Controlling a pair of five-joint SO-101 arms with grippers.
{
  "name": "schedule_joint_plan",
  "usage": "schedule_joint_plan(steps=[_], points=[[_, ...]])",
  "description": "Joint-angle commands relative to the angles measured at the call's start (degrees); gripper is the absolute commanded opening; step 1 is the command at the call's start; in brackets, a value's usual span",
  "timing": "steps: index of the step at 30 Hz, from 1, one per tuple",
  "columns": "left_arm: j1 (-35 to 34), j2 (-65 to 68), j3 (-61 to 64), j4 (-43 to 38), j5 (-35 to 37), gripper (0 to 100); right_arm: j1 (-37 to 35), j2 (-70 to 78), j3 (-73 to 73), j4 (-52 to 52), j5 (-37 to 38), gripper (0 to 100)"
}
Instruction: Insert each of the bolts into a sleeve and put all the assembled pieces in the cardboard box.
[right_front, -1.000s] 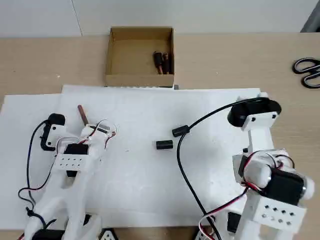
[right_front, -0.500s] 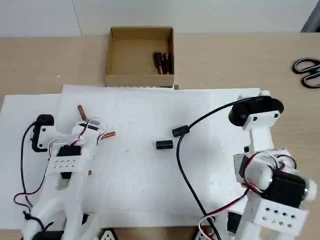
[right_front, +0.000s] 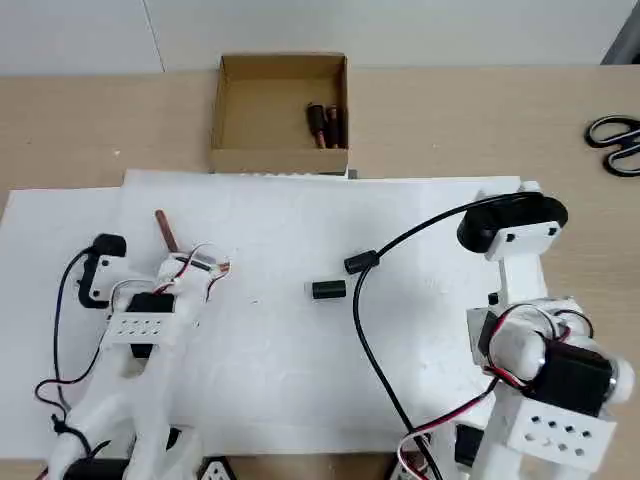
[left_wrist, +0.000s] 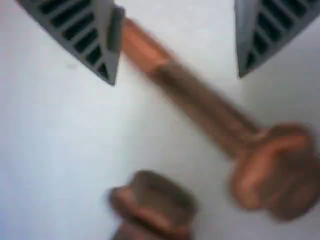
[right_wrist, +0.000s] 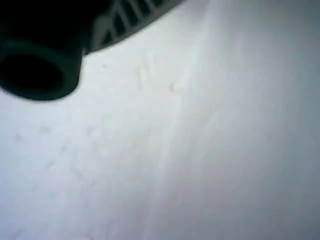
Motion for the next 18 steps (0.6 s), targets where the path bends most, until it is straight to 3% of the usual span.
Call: schedule_joint_plan(steps=[1, 18], points=[[0.1, -0.1, -0.1, 0.5, 0.3, 16, 0.0, -0.2, -3.0, 0.4, -0.3, 0.4], [-2.4, 0.0, -1.2, 0.6, -0.1, 16, 0.0, -0.1, -3.0, 0.4, -0.3, 0.4]])
